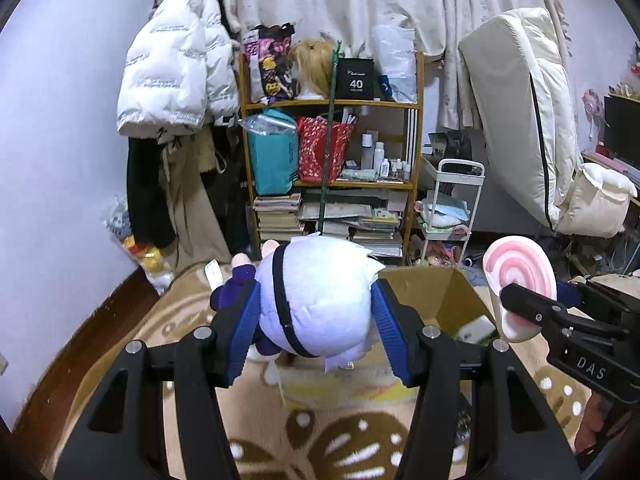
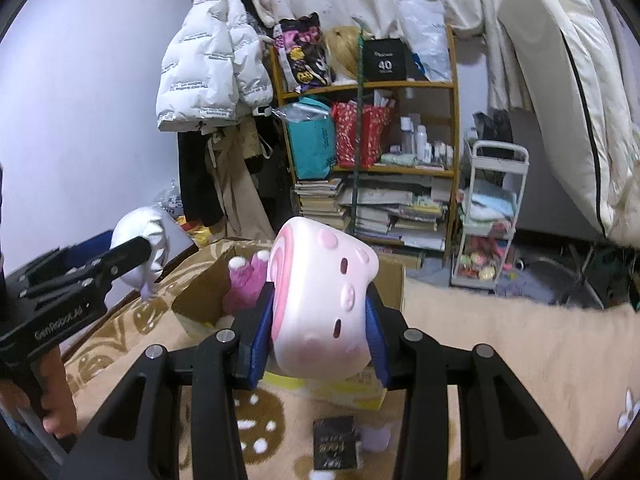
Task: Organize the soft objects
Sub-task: 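Lift the doll and swirl cushion up over the box with both grippers, then open both grippers to drop the doll and cushion into the box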
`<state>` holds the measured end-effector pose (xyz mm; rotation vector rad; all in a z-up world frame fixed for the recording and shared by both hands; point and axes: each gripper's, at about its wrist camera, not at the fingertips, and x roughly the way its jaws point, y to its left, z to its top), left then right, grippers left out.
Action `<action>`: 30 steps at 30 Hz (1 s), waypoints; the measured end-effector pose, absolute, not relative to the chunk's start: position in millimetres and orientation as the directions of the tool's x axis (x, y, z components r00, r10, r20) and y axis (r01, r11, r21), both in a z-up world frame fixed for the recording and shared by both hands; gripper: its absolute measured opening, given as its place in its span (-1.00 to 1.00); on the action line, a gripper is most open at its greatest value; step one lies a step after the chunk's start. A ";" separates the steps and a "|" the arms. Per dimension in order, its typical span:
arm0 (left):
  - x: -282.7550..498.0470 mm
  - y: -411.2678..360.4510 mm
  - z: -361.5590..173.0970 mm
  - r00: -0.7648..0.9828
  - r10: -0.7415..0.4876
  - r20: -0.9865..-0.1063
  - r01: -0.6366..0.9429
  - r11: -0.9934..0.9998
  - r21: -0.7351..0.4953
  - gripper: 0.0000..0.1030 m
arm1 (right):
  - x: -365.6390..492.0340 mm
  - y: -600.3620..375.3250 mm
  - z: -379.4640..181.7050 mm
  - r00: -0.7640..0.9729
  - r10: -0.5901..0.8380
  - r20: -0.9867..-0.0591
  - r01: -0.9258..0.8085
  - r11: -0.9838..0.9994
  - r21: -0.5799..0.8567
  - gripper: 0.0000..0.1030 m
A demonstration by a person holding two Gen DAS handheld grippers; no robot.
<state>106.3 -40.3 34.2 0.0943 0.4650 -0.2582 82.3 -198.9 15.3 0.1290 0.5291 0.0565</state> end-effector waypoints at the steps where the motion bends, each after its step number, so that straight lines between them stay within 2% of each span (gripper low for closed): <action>1: 111.0 -42.7 33.7 0.863 -0.223 -0.453 0.270 0.962 0.039 0.08 | 87.1 -198.5 14.9 0.862 0.089 -0.498 -0.030 0.992 0.126 -0.15; 13: 153.6 -60.9 -8.7 0.830 -0.200 -0.520 0.269 0.961 0.060 0.10 | 120.4 -212.1 -17.2 0.861 0.165 -0.481 -0.058 0.972 0.230 -0.14; 17: 162.1 -67.7 -24.6 0.812 -0.198 -0.549 0.280 0.957 0.070 0.11 | 130.4 -211.7 -26.4 0.851 0.165 -0.498 -0.064 0.975 0.215 -0.11; 20: 162.9 -76.6 -28.7 0.824 -0.180 -0.538 0.284 0.952 0.117 0.12 | 134.3 -211.9 -30.7 0.846 0.166 -0.506 -0.064 0.975 0.213 -0.06; 28: 162.2 -83.1 -29.6 0.816 -0.210 -0.539 0.309 0.946 0.100 0.13 | 134.7 -214.6 -29.9 0.844 0.165 -0.510 -0.060 0.975 0.216 0.05; 30: 162.6 -80.1 -29.1 0.813 -0.206 -0.544 0.302 0.949 0.092 0.34 | 134.9 -214.9 -29.3 0.844 0.170 -0.509 -0.062 0.973 0.222 0.09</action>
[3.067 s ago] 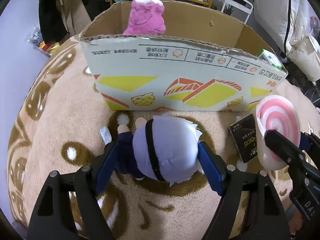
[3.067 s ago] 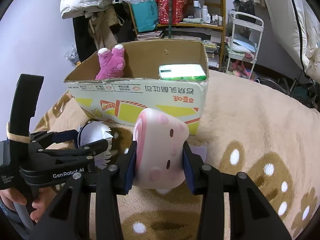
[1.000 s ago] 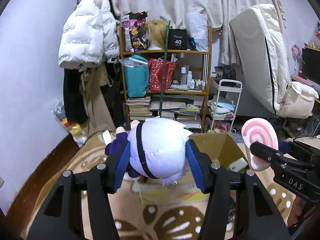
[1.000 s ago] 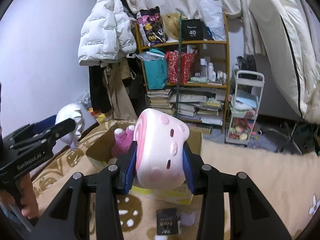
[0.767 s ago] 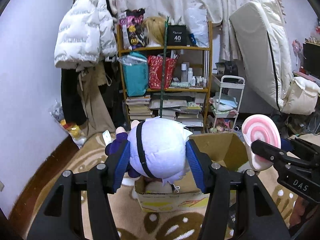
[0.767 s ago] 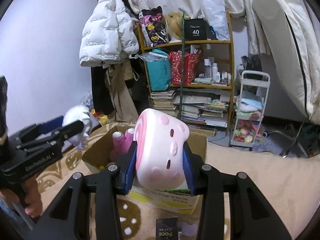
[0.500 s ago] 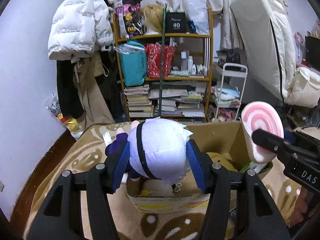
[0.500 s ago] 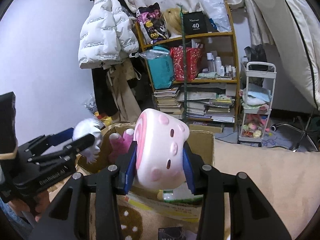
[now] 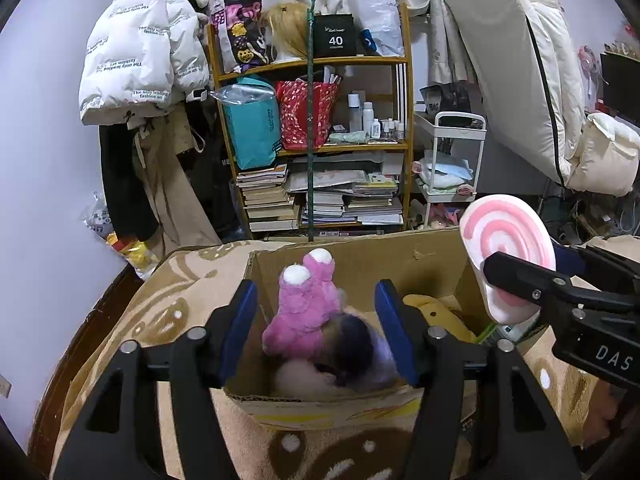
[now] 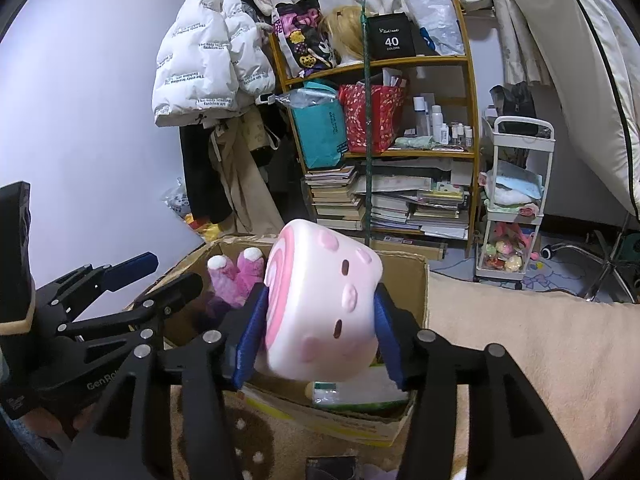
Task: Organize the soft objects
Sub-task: 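Open both grippers to drop the doll and cushion into the box, then move both grippers down toward the black tissue pack and clear bag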
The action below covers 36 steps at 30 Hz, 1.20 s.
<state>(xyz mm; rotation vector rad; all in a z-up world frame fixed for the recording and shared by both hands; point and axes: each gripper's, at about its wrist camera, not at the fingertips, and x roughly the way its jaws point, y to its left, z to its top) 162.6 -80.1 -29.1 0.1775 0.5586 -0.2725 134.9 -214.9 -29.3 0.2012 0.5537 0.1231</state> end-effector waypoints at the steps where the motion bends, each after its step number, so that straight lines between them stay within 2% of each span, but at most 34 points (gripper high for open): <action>1: 162.5 -78.7 -28.9 0.814 -0.202 -0.545 0.296 0.951 0.090 0.39 | 134.4 -215.0 -28.7 0.844 0.175 -0.508 -0.065 0.972 0.226 0.10; 3: 162.2 -76.0 -28.7 0.811 -0.192 -0.552 0.287 0.954 0.089 0.63 | 132.5 -215.0 -26.4 0.847 0.176 -0.501 -0.069 0.972 0.225 0.17; 5: 162.3 -72.8 -29.8 0.809 -0.182 -0.559 0.280 0.956 0.094 0.72 | 129.8 -215.3 -23.1 0.855 0.171 -0.490 -0.071 0.974 0.216 0.35; 8: 160.7 -68.0 -31.4 0.809 -0.162 -0.565 0.262 0.960 0.100 0.74 | 126.2 -216.8 -19.0 0.864 0.161 -0.478 -0.064 0.975 0.213 0.60; 11: 160.1 -64.1 -30.9 0.808 -0.152 -0.569 0.248 0.964 0.095 0.88 | 122.0 -219.3 -15.3 0.869 0.155 -0.470 -0.056 0.974 0.218 0.80; 16: 154.3 -62.0 -30.2 0.804 -0.146 -0.577 0.246 0.964 0.099 0.90 | 116.4 -223.3 -12.4 0.870 0.141 -0.473 -0.037 0.975 0.221 0.94; 24: 138.9 -58.0 -27.8 0.788 -0.125 -0.603 0.225 0.970 0.092 0.90 | 102.1 -226.5 -11.3 0.855 0.109 -0.508 -0.001 0.978 0.207 0.96; 31: 132.2 -50.6 -28.2 0.738 -0.146 -0.659 0.204 0.979 0.011 0.90 | 85.0 -229.2 -13.0 0.827 0.081 -0.556 0.039 0.979 0.201 0.97; 36: 116.7 -47.9 -20.7 0.738 -0.161 -0.656 0.204 0.979 -0.012 0.90 | 69.3 -231.7 -19.1 0.802 0.099 -0.589 0.056 0.969 0.239 0.97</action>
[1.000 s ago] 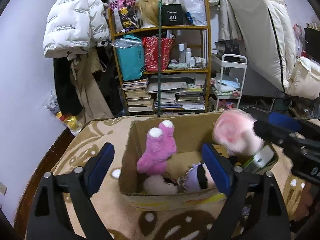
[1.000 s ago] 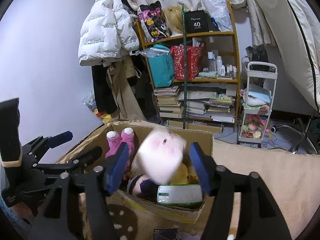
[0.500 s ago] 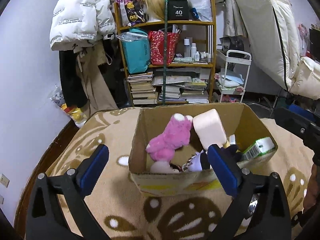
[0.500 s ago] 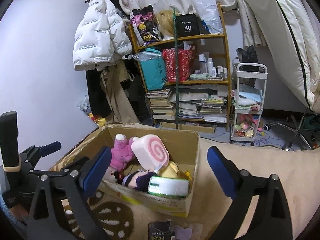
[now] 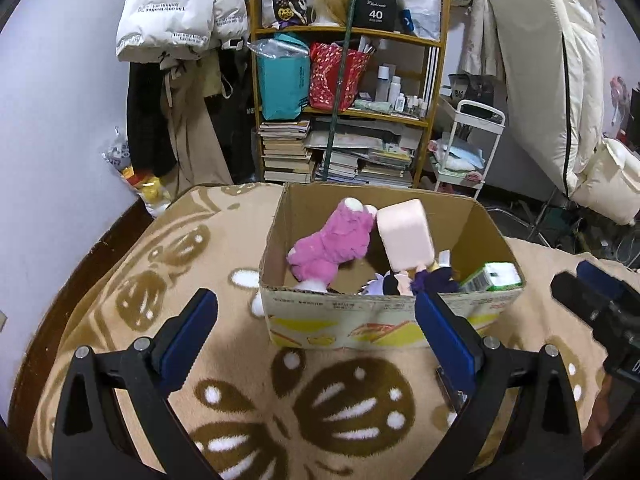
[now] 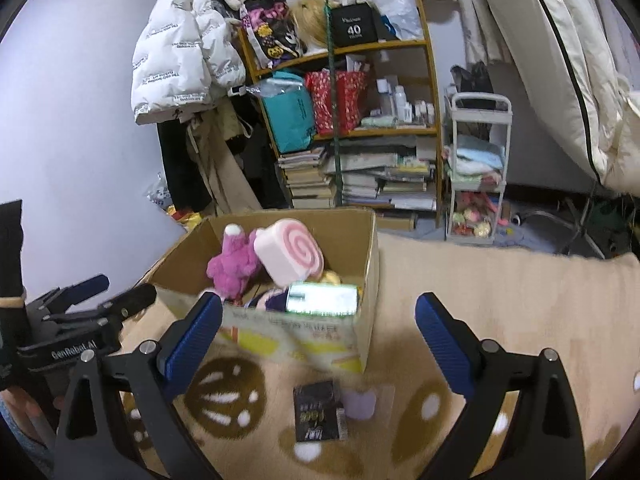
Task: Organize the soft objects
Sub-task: 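Move both grippers down toward the black tissue pack and clear bag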
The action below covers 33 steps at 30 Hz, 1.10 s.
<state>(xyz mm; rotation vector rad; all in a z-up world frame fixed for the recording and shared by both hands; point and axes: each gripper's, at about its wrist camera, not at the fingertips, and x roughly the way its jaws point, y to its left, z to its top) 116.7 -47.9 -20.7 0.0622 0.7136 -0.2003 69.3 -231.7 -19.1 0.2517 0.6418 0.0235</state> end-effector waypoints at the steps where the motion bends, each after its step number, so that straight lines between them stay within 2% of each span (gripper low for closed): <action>1: 112.3 -48.4 -18.9 0.742 -0.158 -0.652 0.208 0.978 -0.001 0.90 | 67.0 -231.4 -19.3 0.799 0.099 -0.593 0.059 0.969 0.242 0.97; 6: 95.0 -49.5 -15.8 0.741 -0.157 -0.653 0.224 0.974 0.020 0.90 | 48.6 -229.8 -17.1 0.817 0.057 -0.574 0.099 0.966 0.238 0.97; 23: 69.0 -59.3 -23.0 0.725 -0.151 -0.672 0.242 0.969 0.043 0.90 | 30.0 -230.1 -19.6 0.786 0.021 -0.617 0.133 0.970 0.203 0.97; 33: 87.3 -75.9 -41.8 0.689 -0.211 -0.694 0.256 0.966 -0.039 0.90 | 47.2 -243.0 -36.7 0.730 0.025 -0.683 0.189 0.953 0.238 0.97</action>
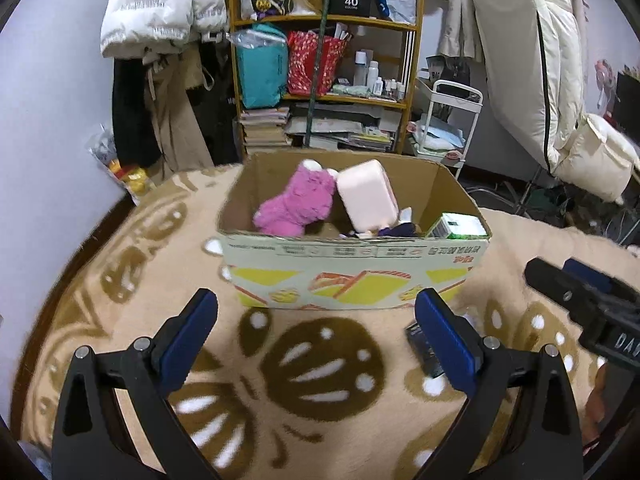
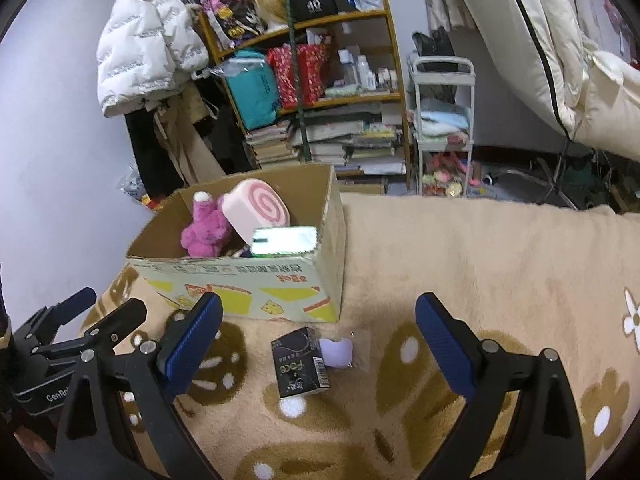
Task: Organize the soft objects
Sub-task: 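Move both grippers down toward the black tissue pack and clear bag, then grasp the black 'Face' tissue pack with the left gripper while the right grasps the clear bag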
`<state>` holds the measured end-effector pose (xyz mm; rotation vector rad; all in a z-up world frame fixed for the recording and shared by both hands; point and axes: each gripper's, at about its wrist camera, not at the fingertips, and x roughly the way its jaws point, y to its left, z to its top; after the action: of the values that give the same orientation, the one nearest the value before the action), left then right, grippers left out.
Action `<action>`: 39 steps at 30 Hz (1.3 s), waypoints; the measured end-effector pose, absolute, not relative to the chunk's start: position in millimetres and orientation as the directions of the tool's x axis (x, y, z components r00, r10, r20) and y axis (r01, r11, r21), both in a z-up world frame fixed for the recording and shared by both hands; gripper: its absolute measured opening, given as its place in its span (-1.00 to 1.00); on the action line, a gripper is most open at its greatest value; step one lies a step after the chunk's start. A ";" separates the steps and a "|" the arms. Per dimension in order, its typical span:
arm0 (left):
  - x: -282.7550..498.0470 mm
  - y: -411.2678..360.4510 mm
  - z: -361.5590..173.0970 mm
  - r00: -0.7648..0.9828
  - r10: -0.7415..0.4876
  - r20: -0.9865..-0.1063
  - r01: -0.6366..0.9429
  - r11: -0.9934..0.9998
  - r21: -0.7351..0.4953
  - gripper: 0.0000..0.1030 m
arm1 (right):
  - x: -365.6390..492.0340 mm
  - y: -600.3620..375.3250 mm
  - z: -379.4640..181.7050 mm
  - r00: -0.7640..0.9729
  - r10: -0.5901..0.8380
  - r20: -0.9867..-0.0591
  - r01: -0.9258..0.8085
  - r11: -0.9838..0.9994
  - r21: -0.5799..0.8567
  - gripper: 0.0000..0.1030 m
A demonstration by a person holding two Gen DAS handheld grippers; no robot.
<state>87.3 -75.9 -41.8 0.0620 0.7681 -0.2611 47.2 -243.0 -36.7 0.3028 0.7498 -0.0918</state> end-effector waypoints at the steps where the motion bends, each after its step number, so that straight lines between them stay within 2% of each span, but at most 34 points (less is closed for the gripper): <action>1: 90.3 -80.0 -46.2 0.679 -0.210 -0.703 0.252 0.967 -0.046 0.90 | 49.5 -243.4 -40.0 0.722 0.020 -0.691 0.200 0.951 0.237 0.97; 16: 107.8 -118.6 -91.7 0.596 -0.219 -0.773 0.287 0.957 -0.050 0.90 | 70.6 -258.7 -73.1 0.639 0.053 -0.768 0.273 0.917 0.290 0.93; 33: 124.3 -147.0 -114.5 0.540 -0.244 -0.806 0.349 0.936 -0.050 0.90 | 90.7 -269.3 -105.2 0.567 0.087 -0.819 0.322 0.892 0.318 0.92; 39: 124.5 -167.1 -121.8 0.492 -0.289 -0.821 0.416 0.907 -0.070 0.90 | 92.6 -278.8 -112.3 0.544 0.112 -0.832 0.341 0.876 0.341 0.92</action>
<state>124.5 -167.1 -121.8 0.1440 0.9664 -0.4294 92.6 -278.8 -112.3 0.5053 0.9975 -0.1425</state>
